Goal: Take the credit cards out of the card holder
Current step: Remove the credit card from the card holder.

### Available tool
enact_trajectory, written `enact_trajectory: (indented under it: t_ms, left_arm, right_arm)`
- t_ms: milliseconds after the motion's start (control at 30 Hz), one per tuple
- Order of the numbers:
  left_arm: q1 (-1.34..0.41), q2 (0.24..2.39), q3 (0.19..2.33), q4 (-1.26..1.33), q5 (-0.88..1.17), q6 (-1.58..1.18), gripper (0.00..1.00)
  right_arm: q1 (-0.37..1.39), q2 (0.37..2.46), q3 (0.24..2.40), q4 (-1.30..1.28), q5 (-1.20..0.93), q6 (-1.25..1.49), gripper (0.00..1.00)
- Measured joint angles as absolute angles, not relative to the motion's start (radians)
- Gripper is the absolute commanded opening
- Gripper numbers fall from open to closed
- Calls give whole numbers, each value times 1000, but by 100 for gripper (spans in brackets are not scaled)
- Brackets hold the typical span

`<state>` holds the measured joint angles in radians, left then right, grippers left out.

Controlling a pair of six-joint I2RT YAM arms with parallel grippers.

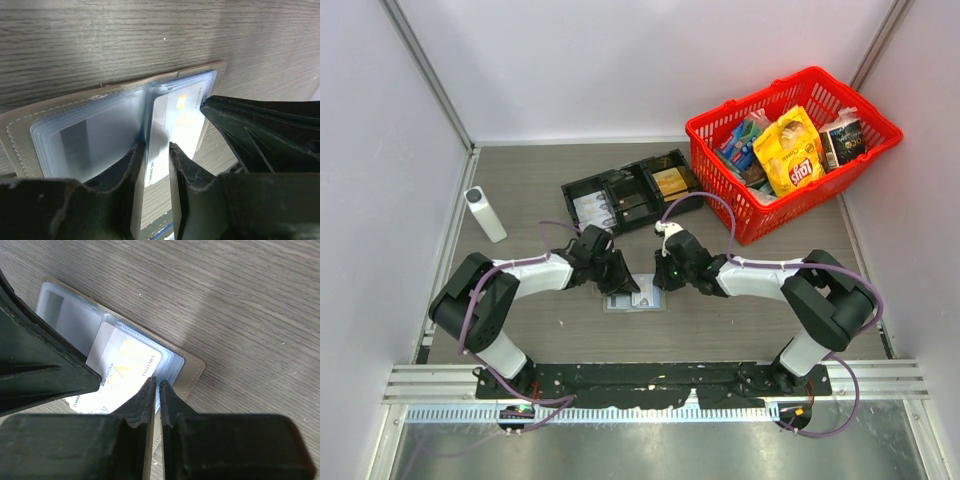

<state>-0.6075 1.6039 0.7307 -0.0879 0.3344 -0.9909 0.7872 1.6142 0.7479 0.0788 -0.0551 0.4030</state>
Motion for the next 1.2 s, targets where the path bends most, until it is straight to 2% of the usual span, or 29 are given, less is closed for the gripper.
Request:
enact_trajectory:
  t_ms: [567, 1200]
  left_arm:
    - [-571, 1575, 600, 131, 416, -1052, 1]
    - [-564, 1484, 549, 143, 414, -1071, 0]
  right_arm:
    - [779, 1610, 743, 80, -52, 399, 12]
    - [778, 1610, 742, 81, -62, 399, 12]
